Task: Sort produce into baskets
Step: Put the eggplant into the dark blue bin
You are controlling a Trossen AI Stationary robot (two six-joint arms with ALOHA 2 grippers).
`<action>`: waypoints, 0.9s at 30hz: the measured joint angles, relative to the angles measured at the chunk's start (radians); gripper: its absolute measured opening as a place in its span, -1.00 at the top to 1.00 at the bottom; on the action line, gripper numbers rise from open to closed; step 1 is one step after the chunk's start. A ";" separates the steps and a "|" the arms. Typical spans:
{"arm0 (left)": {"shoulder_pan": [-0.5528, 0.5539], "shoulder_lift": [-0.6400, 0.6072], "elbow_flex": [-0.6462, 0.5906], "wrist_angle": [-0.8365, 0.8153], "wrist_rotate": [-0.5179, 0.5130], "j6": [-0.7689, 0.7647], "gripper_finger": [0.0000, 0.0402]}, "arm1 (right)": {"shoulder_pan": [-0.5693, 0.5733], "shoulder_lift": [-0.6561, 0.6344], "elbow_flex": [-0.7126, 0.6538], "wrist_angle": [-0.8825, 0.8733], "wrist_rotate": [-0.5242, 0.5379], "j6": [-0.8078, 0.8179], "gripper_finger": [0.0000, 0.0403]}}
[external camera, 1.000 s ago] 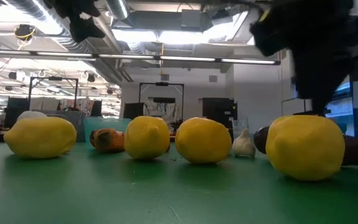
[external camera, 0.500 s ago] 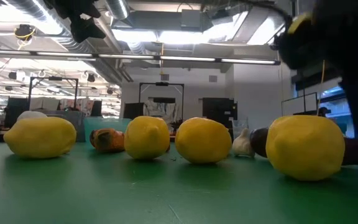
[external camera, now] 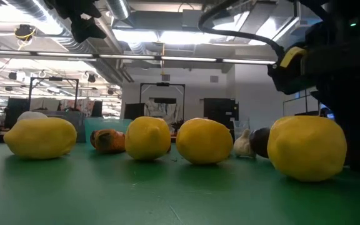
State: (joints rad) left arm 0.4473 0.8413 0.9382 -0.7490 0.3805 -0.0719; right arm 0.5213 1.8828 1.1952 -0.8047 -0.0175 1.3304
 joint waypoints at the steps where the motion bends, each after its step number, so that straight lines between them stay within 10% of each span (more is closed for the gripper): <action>1: 0.000 0.000 0.000 0.000 0.000 0.001 -0.33 | 0.000 0.000 0.000 0.000 -0.004 0.000 -0.09; 9: 0.000 0.000 0.000 0.000 -0.006 0.021 -0.33 | 0.000 0.000 0.000 -0.003 -0.023 0.002 0.59; 27: 0.000 0.000 0.000 -0.002 -0.019 0.023 -0.33 | -0.124 0.001 0.090 -0.077 -0.001 -0.211 0.62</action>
State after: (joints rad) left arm 0.4471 0.8413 0.9382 -0.7513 0.3615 -0.0488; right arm 0.3976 1.8839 1.2854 -0.8818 -0.0183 1.1199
